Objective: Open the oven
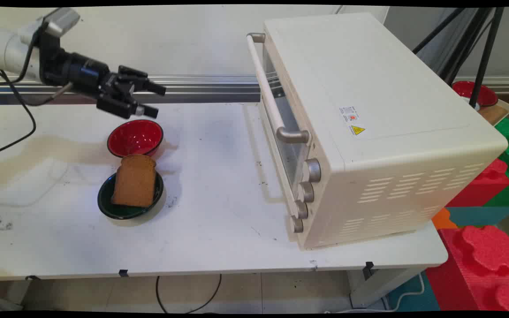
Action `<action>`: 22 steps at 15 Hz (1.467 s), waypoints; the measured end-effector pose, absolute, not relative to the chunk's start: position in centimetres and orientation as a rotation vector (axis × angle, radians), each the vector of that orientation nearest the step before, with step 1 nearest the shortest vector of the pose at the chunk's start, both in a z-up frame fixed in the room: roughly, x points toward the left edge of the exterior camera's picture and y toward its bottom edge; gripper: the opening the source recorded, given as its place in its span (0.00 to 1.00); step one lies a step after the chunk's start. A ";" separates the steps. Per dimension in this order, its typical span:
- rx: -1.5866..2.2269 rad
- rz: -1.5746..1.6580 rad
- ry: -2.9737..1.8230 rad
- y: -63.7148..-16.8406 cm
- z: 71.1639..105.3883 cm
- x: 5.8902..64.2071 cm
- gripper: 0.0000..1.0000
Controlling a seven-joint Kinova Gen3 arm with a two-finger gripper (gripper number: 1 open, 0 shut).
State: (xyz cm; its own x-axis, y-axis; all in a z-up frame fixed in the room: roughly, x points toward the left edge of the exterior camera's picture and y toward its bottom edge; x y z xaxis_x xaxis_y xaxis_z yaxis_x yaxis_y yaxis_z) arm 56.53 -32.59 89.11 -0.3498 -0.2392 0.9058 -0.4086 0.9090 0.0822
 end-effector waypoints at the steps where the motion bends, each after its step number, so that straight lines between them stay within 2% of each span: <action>1: 0.471 0.191 -1.930 -32.8 89.8 56.1 1.00; 9: 0.454 0.220 -1.829 -36.2 93.9 49.7 1.00; 19: 0.427 0.234 -1.818 -40.8 95.2 41.6 1.00; 20: 0.422 0.236 -1.822 -41.0 95.1 41.1 0.00; 22: 0.407 0.242 -1.832 -41.5 95.0 40.2 0.00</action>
State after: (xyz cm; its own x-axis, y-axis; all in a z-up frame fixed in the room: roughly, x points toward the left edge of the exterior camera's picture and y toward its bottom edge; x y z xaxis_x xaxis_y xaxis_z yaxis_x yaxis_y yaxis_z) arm 40.18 -41.52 95.05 -0.2548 -0.1525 0.9549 -0.3949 0.9178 0.0412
